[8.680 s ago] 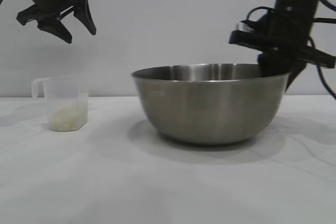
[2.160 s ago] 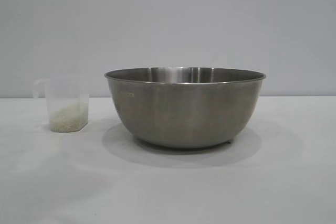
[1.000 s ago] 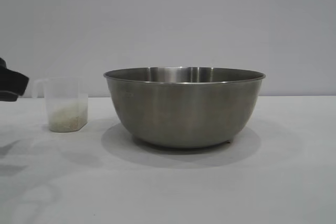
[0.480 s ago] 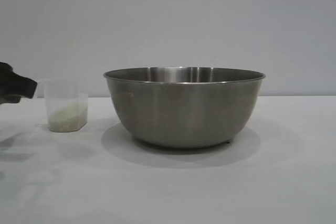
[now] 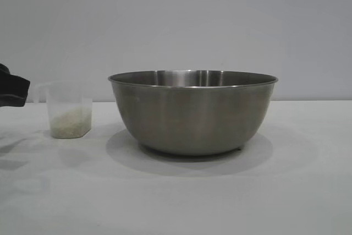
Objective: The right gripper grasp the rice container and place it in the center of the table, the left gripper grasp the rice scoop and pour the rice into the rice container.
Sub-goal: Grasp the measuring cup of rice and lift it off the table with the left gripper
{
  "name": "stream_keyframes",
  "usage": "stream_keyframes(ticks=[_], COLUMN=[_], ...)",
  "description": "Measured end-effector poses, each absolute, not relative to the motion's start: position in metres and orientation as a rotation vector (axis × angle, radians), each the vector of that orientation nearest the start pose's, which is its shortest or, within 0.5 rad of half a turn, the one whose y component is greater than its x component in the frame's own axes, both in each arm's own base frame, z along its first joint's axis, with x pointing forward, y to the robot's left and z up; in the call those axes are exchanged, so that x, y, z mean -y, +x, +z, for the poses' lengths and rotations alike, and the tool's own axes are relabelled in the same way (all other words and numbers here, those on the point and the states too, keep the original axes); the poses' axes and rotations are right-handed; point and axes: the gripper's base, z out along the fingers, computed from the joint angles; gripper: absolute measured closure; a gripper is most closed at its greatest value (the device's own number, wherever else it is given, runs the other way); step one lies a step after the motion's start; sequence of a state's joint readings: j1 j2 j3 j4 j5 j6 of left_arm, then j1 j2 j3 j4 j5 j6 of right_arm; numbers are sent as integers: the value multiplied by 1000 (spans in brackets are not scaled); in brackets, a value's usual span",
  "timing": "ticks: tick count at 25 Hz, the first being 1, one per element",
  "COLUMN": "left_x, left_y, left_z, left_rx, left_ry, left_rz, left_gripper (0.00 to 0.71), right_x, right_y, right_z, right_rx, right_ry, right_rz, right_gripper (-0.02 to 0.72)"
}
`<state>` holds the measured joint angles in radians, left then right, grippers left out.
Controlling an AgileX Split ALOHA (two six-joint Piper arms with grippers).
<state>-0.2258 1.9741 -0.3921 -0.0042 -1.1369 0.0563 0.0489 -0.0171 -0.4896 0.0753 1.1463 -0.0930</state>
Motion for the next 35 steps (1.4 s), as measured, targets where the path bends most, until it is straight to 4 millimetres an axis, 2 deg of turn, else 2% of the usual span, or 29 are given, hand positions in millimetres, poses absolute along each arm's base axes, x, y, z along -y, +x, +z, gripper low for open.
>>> stream_keyframes(ticks=[9, 17, 25, 35], left_x=[63, 65, 69, 74], left_y=[276, 283, 295, 318], left_z=[91, 74, 74, 71], left_rx=[-1877, -1915, -1884, -1842], left_ry=[261, 272, 278, 272], left_rz=[-114, -114, -122, -124], left_gripper=[469, 469, 469, 469], right_x=[-6, -6, -6, -6], right_y=[-11, -11, -11, -11], right_z=[268, 268, 268, 268], right_rx=[-2115, -2115, -2115, -2115], right_ry=[-158, -158, -158, -158], right_rz=[65, 65, 65, 65], right_gripper=[155, 155, 155, 155])
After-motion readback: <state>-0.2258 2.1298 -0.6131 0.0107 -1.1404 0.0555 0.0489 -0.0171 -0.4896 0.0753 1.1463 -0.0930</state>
